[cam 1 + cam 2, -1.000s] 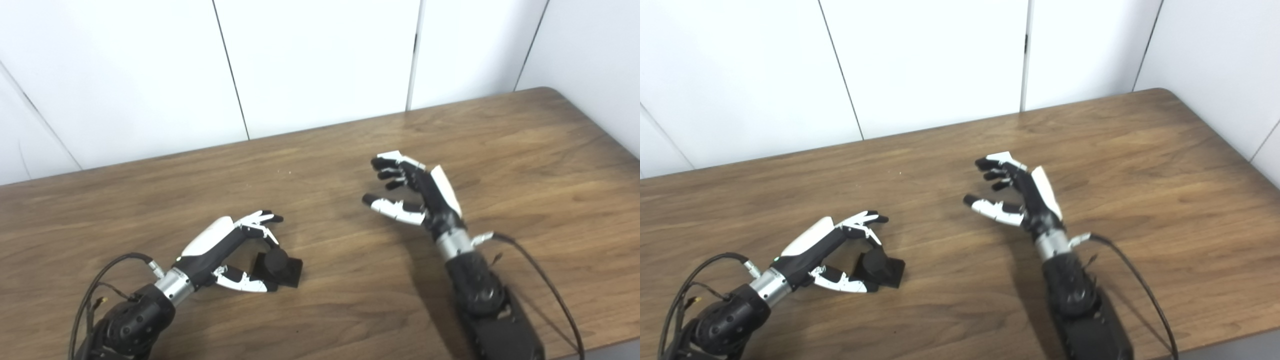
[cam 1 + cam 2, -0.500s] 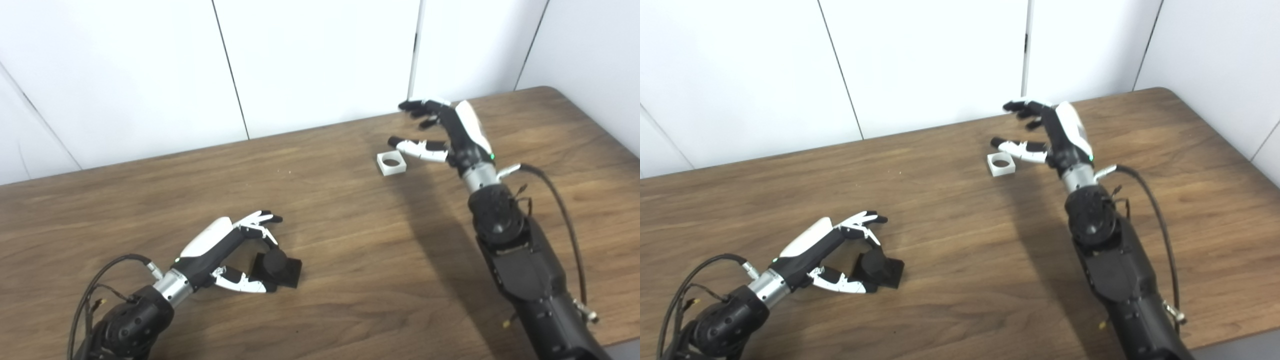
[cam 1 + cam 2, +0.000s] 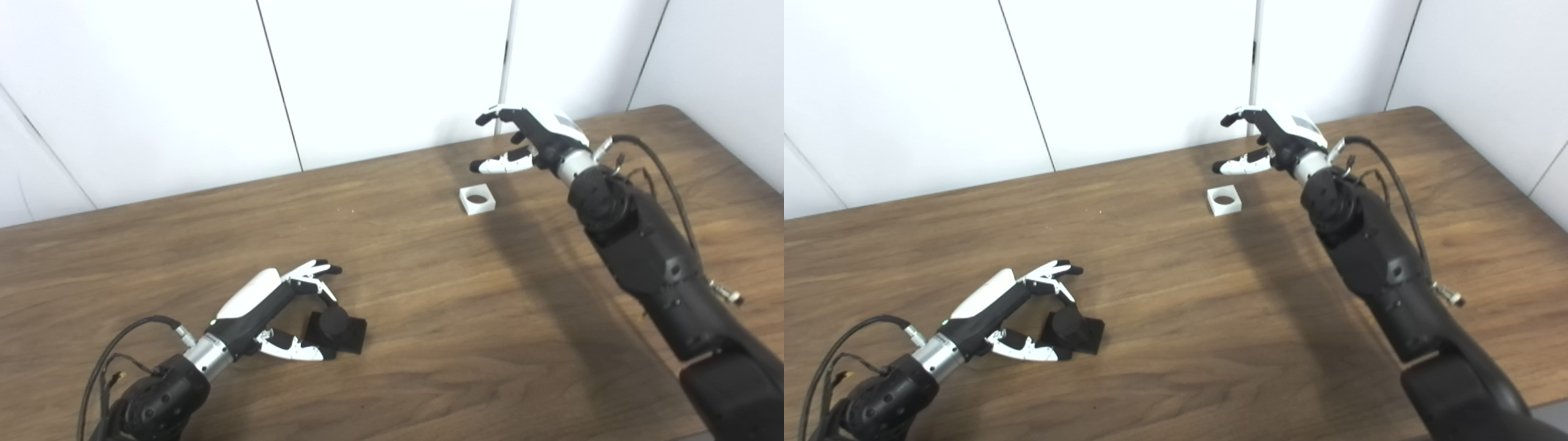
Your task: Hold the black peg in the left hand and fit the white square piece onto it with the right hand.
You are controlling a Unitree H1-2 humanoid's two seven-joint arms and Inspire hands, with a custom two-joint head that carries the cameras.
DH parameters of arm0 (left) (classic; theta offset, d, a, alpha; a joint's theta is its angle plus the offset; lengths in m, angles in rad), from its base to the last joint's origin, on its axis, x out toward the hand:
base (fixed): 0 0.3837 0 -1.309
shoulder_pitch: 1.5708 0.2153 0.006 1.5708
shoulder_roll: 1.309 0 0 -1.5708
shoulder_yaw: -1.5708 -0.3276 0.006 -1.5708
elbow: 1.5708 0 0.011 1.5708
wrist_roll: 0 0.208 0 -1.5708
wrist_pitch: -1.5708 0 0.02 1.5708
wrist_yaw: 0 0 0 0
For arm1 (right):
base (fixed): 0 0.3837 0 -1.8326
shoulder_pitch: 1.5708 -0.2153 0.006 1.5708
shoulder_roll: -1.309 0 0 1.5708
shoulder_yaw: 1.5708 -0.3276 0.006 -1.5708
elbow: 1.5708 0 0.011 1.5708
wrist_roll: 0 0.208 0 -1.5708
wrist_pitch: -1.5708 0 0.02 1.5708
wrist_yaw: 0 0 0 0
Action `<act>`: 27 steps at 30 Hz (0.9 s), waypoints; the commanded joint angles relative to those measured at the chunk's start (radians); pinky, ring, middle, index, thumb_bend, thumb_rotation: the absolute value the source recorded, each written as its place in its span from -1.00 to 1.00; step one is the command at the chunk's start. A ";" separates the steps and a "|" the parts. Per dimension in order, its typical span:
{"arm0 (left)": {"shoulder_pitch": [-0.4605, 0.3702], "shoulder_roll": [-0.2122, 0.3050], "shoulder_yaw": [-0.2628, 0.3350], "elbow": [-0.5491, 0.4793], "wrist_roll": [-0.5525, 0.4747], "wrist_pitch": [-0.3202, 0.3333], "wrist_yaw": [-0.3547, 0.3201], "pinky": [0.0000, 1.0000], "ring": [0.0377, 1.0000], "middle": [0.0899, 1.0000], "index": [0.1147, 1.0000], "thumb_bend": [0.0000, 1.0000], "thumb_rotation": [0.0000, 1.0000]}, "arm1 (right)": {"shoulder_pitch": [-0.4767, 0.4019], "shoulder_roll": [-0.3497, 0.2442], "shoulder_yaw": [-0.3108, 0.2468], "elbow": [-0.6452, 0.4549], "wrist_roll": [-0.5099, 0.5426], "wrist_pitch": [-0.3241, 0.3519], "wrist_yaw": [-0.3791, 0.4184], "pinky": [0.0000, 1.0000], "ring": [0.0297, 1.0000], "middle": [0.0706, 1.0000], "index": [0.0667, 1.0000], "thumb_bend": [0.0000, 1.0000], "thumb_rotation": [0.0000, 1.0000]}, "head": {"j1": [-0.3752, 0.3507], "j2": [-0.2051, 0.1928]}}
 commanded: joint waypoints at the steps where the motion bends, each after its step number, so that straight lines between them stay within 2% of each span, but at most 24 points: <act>1: 0.017 0.033 -0.008 -0.002 0.044 0.032 -0.029 0.86 0.94 0.80 -0.15 0.04 -0.87 | -0.088 -0.040 0.031 0.022 -0.034 -0.010 0.035 0.56 0.91 0.93 0.59 0.39 -0.30 | -0.001 0.000; 7: 0.021 0.035 -0.008 -0.018 0.045 0.048 -0.036 0.91 0.96 0.82 -0.15 0.04 -0.87 | -0.145 -0.067 0.081 0.121 -0.002 -0.036 0.148 0.93 1.00 1.00 0.65 0.62 -0.21 | 0.007 0.009; 11: 0.021 0.033 -0.004 -0.019 0.030 0.051 -0.036 0.83 0.96 0.81 -0.15 0.04 -0.87 | -0.168 -0.070 0.081 0.156 0.039 -0.030 0.219 0.96 1.00 1.00 0.66 0.87 -0.13 | 0.014 0.011; 14: 0.022 0.033 0.000 -0.012 0.023 0.045 -0.035 0.83 0.96 0.82 -0.15 0.04 -0.86 | -0.176 -0.069 0.087 0.169 0.047 -0.021 0.246 0.99 1.00 1.00 0.68 0.98 -0.09 | 0.018 0.014; 20: 0.023 0.034 0.001 -0.012 0.030 0.050 -0.035 0.83 0.95 0.82 -0.15 0.04 -0.86 | -0.180 -0.066 0.109 0.188 0.053 -0.036 0.281 1.00 1.00 1.00 0.68 1.00 -0.02 | 0.009 0.015; 27: 0.024 0.034 0.002 -0.017 0.030 0.052 -0.035 0.84 0.96 0.82 -0.15 0.04 -0.86 | -0.163 -0.056 0.126 0.207 0.061 -0.052 0.284 1.00 1.00 1.00 0.67 1.00 -0.07 | 0.026 0.021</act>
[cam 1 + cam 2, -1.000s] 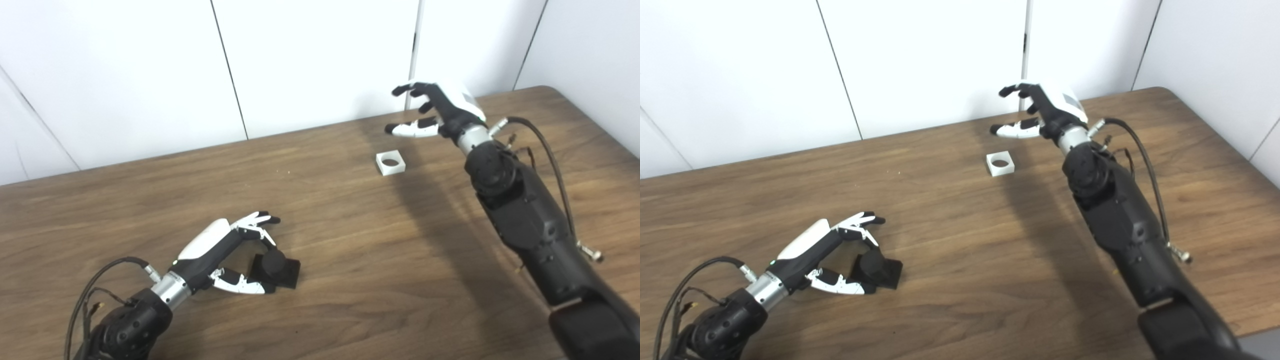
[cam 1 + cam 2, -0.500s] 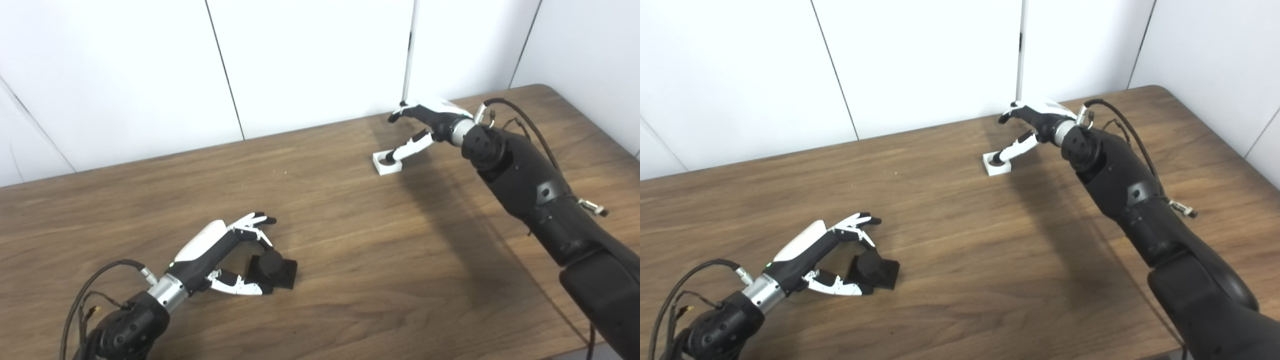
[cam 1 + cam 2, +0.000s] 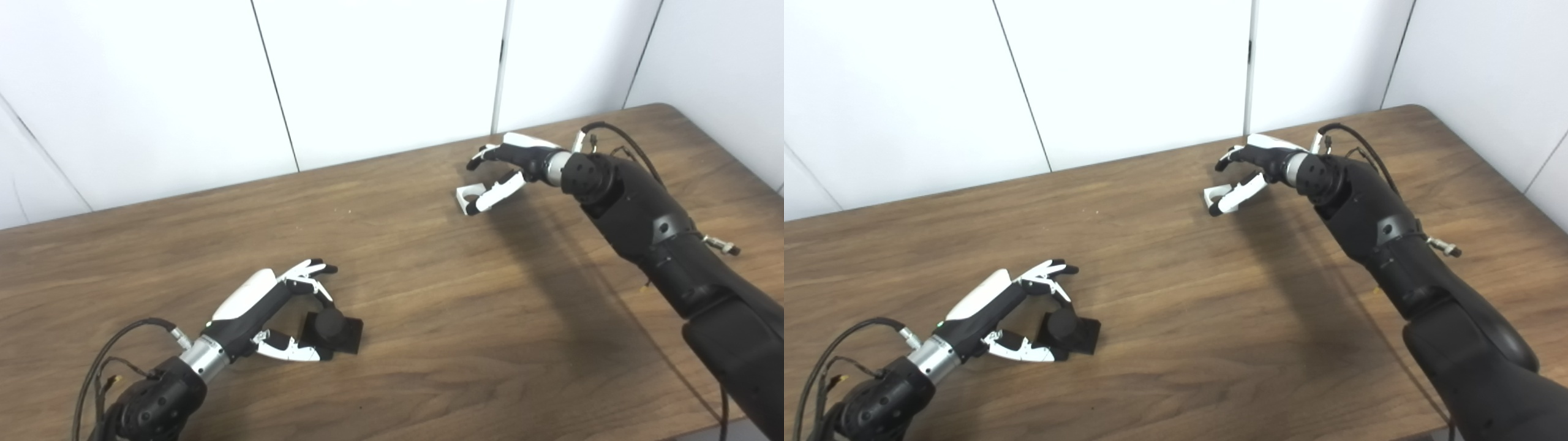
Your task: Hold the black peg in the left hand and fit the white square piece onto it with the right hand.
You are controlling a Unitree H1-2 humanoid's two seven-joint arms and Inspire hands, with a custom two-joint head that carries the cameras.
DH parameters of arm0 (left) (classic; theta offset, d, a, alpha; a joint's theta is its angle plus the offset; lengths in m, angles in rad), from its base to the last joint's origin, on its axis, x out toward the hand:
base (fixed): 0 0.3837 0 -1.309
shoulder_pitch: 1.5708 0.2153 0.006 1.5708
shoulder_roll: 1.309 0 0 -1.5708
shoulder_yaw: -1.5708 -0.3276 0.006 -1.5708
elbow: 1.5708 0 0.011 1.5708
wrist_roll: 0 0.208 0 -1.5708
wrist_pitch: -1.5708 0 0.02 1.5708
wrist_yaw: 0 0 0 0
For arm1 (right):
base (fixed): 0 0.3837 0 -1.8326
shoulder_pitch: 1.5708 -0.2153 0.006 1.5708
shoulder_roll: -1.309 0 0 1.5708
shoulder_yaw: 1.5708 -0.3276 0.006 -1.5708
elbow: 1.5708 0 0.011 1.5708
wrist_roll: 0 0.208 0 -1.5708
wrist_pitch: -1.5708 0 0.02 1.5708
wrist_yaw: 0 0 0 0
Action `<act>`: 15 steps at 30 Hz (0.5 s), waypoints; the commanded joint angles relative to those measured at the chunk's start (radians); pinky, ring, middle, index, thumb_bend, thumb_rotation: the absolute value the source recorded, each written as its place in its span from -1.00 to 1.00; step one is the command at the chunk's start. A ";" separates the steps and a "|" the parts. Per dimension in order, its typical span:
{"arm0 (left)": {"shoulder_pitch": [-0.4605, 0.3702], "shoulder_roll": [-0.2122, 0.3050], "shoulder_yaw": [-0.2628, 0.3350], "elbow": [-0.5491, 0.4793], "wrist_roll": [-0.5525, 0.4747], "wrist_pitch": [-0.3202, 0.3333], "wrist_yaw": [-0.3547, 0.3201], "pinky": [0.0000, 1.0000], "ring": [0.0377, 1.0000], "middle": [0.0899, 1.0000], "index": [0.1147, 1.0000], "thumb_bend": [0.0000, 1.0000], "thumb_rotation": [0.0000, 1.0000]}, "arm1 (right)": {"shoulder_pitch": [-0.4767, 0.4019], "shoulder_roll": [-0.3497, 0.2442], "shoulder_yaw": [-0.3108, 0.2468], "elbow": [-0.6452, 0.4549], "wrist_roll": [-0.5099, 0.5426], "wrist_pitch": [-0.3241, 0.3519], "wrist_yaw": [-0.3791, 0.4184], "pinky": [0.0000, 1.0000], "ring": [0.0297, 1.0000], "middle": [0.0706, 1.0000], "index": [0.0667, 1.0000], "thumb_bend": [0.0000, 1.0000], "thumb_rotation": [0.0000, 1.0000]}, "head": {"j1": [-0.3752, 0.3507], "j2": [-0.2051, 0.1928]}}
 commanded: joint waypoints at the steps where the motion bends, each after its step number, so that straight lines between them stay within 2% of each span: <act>1: 0.017 0.033 -0.005 0.004 0.028 0.025 -0.032 0.85 0.96 0.82 -0.15 0.04 -0.86 | -0.046 -0.015 -0.003 -0.006 0.007 -0.044 -0.009 1.00 1.00 1.00 0.67 1.00 -0.07 | 0.002 0.002; 5: 0.017 0.031 -0.001 0.007 0.024 0.022 -0.029 0.85 0.96 0.82 -0.15 0.04 -0.86 | -0.037 -0.009 0.007 0.006 0.009 -0.058 -0.013 1.00 1.00 1.00 0.65 1.00 -0.08 | 0.009 0.004; 15: 0.019 0.040 0.006 -0.004 0.013 0.026 -0.039 0.90 0.98 0.83 -0.15 0.04 -0.86 | -0.013 0.007 0.013 0.040 0.006 -0.097 -0.048 1.00 1.00 1.00 0.60 0.92 -0.30 | 0.011 0.005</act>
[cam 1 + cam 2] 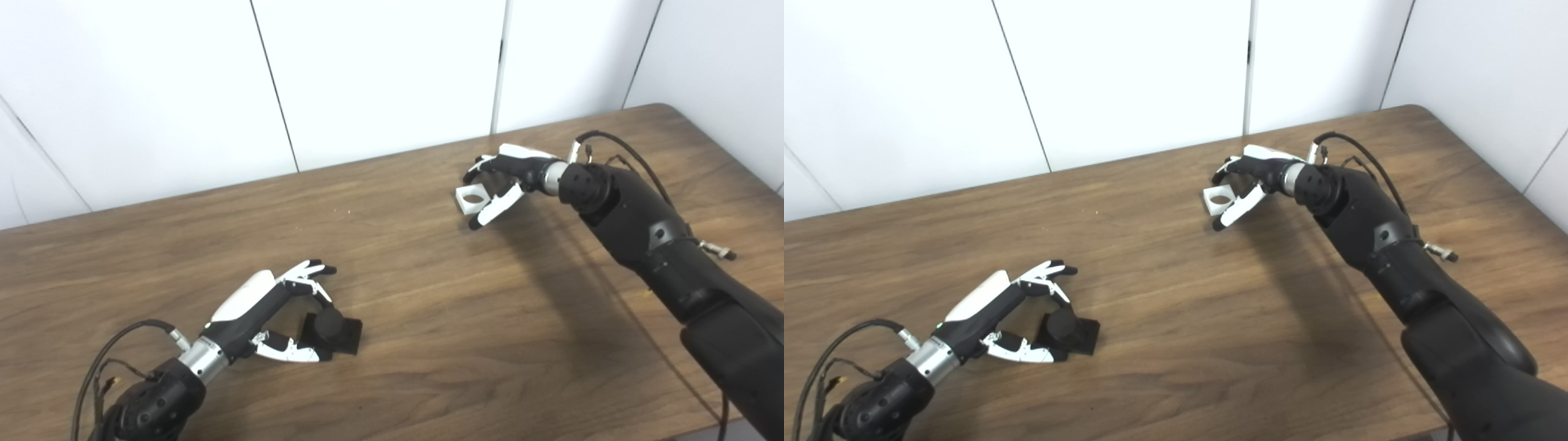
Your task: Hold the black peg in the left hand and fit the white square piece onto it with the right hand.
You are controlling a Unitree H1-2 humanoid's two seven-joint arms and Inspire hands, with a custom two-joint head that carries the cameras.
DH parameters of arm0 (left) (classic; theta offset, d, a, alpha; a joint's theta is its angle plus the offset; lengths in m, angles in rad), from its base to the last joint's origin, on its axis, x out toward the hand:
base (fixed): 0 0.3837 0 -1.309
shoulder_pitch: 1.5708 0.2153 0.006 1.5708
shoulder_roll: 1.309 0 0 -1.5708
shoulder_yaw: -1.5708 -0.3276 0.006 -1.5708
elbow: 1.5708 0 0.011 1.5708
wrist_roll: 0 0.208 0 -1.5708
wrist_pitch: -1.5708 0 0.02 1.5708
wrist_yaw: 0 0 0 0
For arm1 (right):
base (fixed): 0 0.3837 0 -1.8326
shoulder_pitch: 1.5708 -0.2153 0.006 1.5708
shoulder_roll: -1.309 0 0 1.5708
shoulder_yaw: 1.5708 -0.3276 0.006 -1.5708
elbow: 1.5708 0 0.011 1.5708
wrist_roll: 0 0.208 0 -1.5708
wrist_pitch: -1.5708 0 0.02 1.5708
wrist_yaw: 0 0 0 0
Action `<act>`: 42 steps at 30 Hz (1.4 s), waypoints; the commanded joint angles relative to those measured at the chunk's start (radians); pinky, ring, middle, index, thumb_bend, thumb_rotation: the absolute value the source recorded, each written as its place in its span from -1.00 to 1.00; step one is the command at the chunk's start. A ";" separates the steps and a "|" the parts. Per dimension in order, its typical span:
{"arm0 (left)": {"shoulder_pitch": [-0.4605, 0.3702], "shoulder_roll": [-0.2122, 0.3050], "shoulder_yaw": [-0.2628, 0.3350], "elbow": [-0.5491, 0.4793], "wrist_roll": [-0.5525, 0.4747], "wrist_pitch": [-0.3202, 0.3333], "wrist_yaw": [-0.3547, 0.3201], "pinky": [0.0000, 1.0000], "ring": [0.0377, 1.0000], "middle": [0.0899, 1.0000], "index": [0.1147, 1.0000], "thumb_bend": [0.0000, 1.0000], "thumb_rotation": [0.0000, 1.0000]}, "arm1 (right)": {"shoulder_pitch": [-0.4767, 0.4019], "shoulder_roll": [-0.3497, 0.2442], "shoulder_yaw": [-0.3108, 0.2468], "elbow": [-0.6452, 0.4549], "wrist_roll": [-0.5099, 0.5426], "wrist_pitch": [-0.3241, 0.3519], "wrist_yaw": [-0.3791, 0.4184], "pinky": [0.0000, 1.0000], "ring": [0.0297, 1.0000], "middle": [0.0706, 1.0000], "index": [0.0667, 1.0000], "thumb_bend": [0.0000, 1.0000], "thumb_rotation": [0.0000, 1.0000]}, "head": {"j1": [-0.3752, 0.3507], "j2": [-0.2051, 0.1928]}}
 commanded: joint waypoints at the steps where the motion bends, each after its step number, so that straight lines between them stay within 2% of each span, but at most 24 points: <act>1: 0.012 0.041 0.001 -0.004 0.017 0.023 -0.037 0.91 0.98 0.83 -0.15 0.04 -0.86 | -0.023 0.001 -0.002 0.003 0.003 -0.033 -0.023 1.00 1.00 1.00 0.60 0.90 -0.33 | 0.001 0.001; 9: 0.013 0.047 0.004 -0.004 0.028 0.008 -0.028 0.87 0.96 0.82 -0.15 0.04 -0.86 | -0.009 0.001 0.010 0.027 -0.012 -0.050 -0.063 0.98 1.00 0.97 0.54 0.67 -0.48 | 0.001 0.002; 16: 0.016 0.048 0.007 -0.001 0.030 0.000 -0.023 0.88 0.96 0.82 -0.15 0.04 -0.86 | 0.001 0.004 0.005 0.054 -0.029 -0.074 -0.149 0.72 0.90 0.89 0.40 0.50 -0.55 | 0.004 0.003; 21: 0.017 0.044 0.006 0.005 0.029 -0.006 -0.020 0.87 0.95 0.82 -0.15 0.04 -0.86 | 0.004 0.011 0.000 0.085 -0.034 -0.109 -0.224 0.63 0.83 0.84 0.30 0.40 -0.55 | 0.009 0.005; 25: 0.018 0.041 0.004 0.002 0.031 0.000 -0.022 0.85 0.95 0.82 -0.15 0.04 -0.86 | 0.004 0.019 0.000 0.098 -0.039 -0.110 -0.260 0.59 0.80 0.80 0.23 0.36 -0.55 | 0.011 0.008; 26: 0.018 0.041 0.004 0.000 0.029 0.005 -0.025 0.86 0.96 0.82 -0.15 0.04 -0.86 | 0.003 0.020 0.002 0.101 -0.042 -0.108 -0.266 0.60 0.80 0.78 0.00 0.11 -0.66 | 0.012 0.008; 28: 0.018 0.040 0.004 -0.008 0.025 0.015 -0.031 0.86 0.97 0.82 -0.15 0.04 -0.86 | 0.001 0.023 0.003 0.106 -0.042 -0.105 -0.272 0.63 0.80 0.77 -0.06 0.05 -0.69 | 0.014 0.009; 42: 0.024 0.038 0.001 -0.025 0.037 0.035 -0.031 0.88 0.96 0.83 -0.15 0.04 -0.85 | -0.014 0.045 0.014 0.156 -0.035 -0.120 -0.292 0.64 0.77 0.69 -0.09 0.03 -0.70 | 0.034 0.018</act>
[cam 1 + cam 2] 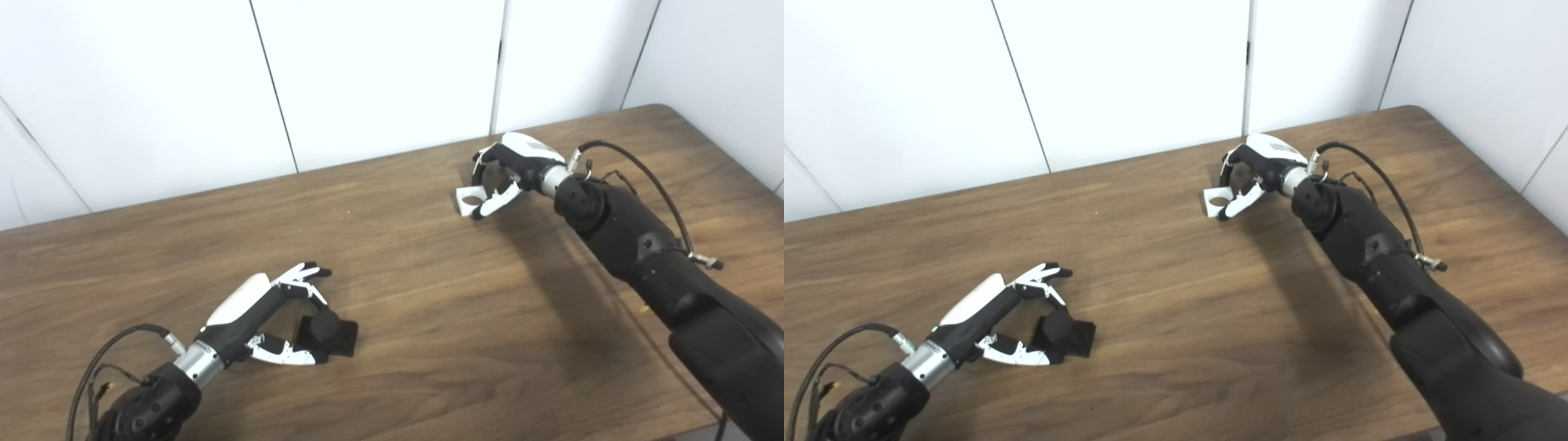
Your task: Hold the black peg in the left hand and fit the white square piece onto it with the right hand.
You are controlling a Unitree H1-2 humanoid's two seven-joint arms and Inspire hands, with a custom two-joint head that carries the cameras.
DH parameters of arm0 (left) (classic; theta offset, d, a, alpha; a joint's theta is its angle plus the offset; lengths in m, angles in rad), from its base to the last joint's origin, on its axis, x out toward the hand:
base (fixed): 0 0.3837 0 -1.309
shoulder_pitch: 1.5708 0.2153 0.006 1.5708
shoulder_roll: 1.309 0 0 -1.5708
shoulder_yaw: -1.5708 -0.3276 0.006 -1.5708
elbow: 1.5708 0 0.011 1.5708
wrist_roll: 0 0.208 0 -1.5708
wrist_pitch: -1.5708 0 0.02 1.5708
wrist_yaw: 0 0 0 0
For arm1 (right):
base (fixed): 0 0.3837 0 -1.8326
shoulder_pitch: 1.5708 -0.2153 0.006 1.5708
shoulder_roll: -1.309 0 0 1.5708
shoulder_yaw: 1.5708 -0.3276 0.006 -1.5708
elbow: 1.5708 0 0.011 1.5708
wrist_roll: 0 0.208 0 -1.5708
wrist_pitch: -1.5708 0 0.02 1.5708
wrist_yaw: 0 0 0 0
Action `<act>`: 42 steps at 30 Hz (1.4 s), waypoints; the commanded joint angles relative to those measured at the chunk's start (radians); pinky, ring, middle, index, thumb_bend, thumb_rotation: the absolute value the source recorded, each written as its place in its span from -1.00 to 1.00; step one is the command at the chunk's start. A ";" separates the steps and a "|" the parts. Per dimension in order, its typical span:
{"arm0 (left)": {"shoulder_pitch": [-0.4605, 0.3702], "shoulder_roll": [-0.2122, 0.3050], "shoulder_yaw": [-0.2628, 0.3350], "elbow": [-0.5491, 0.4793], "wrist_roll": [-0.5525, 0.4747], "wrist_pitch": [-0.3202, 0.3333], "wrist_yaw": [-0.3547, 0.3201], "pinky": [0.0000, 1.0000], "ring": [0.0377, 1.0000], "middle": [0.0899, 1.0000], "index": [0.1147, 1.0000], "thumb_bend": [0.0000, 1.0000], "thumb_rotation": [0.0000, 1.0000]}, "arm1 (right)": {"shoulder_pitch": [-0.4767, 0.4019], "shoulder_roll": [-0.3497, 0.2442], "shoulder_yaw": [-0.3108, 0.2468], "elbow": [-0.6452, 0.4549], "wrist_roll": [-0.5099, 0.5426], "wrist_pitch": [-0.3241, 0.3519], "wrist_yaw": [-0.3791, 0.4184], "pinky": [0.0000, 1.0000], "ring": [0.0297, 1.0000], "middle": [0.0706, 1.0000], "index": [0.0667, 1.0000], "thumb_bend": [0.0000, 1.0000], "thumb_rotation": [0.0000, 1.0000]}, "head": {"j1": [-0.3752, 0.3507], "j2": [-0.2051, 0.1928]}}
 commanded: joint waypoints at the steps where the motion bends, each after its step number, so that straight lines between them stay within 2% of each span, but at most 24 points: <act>1: 0.013 0.031 -0.006 -0.013 0.034 0.026 -0.029 0.88 0.96 0.83 -0.15 0.04 -0.85 | -0.017 0.010 0.011 0.026 -0.016 -0.001 -0.003 0.64 0.77 0.69 -0.09 0.03 -0.70 | 0.003 0.002; 15: 0.017 0.027 -0.009 -0.020 0.036 0.038 -0.027 0.85 0.96 0.83 -0.15 0.04 -0.86 | -0.013 0.015 0.027 0.036 -0.027 -0.010 -0.036 0.65 0.76 0.64 -0.10 0.04 -0.72 | 0.007 0.004; 21: 0.014 0.027 -0.009 -0.013 0.034 0.035 -0.027 0.86 0.96 0.82 -0.15 0.04 -0.86 | -0.006 0.008 0.017 0.023 -0.015 -0.024 -0.051 0.75 0.80 0.61 -0.11 0.03 -0.73 | 0.008 0.005; 33: 0.002 0.026 -0.013 -0.009 0.036 0.039 -0.032 0.89 0.97 0.83 -0.15 0.04 -0.85 | 0.009 -0.003 -0.004 -0.045 -0.004 -0.025 -0.042 0.76 0.79 0.60 -0.11 0.03 -0.73 | 0.015 0.009; 42: -0.005 0.025 -0.016 0.000 0.034 0.046 -0.038 0.91 0.97 0.83 -0.15 0.04 -0.86 | 0.019 -0.013 -0.020 -0.140 0.001 -0.033 -0.017 0.72 0.76 0.61 -0.11 0.03 -0.73 | 0.015 0.008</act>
